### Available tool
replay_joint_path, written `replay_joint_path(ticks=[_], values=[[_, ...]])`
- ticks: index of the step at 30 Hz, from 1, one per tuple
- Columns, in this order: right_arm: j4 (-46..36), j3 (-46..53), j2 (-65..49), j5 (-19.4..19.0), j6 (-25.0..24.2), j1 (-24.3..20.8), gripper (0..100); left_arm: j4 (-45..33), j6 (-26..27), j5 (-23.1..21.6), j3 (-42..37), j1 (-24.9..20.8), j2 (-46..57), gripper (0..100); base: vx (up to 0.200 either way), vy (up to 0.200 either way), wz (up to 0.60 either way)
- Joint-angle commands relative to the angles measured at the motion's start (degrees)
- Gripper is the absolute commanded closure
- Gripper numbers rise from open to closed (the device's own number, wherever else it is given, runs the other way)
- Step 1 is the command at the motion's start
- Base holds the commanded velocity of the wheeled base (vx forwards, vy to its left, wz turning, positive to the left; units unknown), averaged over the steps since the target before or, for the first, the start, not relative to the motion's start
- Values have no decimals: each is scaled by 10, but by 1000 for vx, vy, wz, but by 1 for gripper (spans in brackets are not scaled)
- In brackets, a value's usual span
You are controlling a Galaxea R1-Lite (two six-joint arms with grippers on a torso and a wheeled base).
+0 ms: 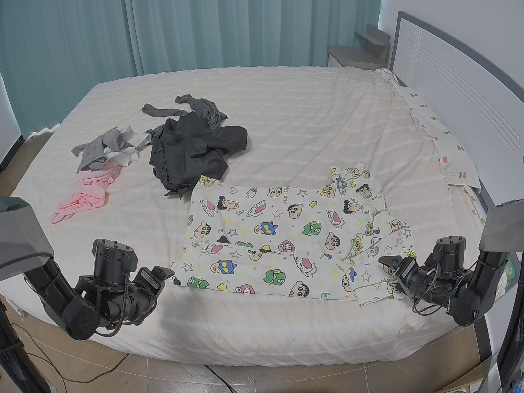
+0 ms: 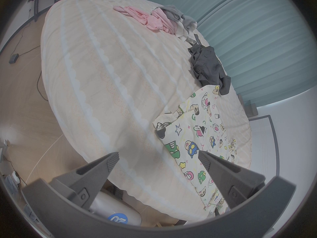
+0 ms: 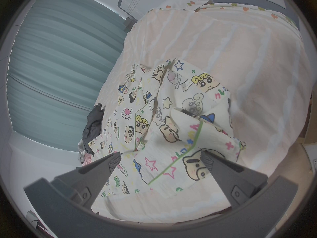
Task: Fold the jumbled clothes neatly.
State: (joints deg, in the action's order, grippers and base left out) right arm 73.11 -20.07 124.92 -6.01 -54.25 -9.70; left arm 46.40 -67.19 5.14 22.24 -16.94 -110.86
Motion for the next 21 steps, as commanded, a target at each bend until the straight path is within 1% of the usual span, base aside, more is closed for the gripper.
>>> replay_joint_path(ticks=[1, 2, 4, 6, 7, 11, 12, 14, 16, 19, 20, 21], values=[[21, 34, 1, 0, -2, 1, 0, 0, 0, 0, 0, -2, -1, 0, 0, 0, 0], [56, 51, -16, 3, -2, 1, 0, 0, 2, 0, 0, -4, 1, 0, 0, 0, 0], [88, 73, -41, 4, -1, -1, 0, 1, 7, 1, 0, -14, 6, 0, 0, 0, 0], [99, 82, -55, 5, 0, -1, 0, 3, 8, 2, 0, -20, 9, 0, 0, 0, 0], [107, 93, -89, 4, 2, -4, 0, 12, 11, 3, 0, -26, 25, 0, 0, 0, 0], [87, 96, -169, 2, 5, -5, 0, 32, 9, 0, 2, -39, 72, 0, 0, 0, 0], [87, 96, -169, 2, 5, -5, 0, 32, 9, 0, 2, -39, 72, 0, 0, 0, 0], [63, 100, -193, 0, 5, -8, 0, 32, 9, 0, 6, -42, 87, 0, 0, 0, 0], [62, 102, -193, 1, 5, -14, 0, 32, 12, -4, 6, -42, 89, 0, 0, 0, 0], [62, 102, -194, 1, 5, -13, 0, 31, 31, -8, 8, -47, 90, 0, 200, 0, 0], [62, 102, -194, 1, 6, -13, 0, 29, 58, -9, 7, -57, 94, 0, 200, 0, 0], [62, 102, -194, 1, 6, -13, 0, 29, 69, -9, 7, -62, 94, 0, 200, 0, 0]])
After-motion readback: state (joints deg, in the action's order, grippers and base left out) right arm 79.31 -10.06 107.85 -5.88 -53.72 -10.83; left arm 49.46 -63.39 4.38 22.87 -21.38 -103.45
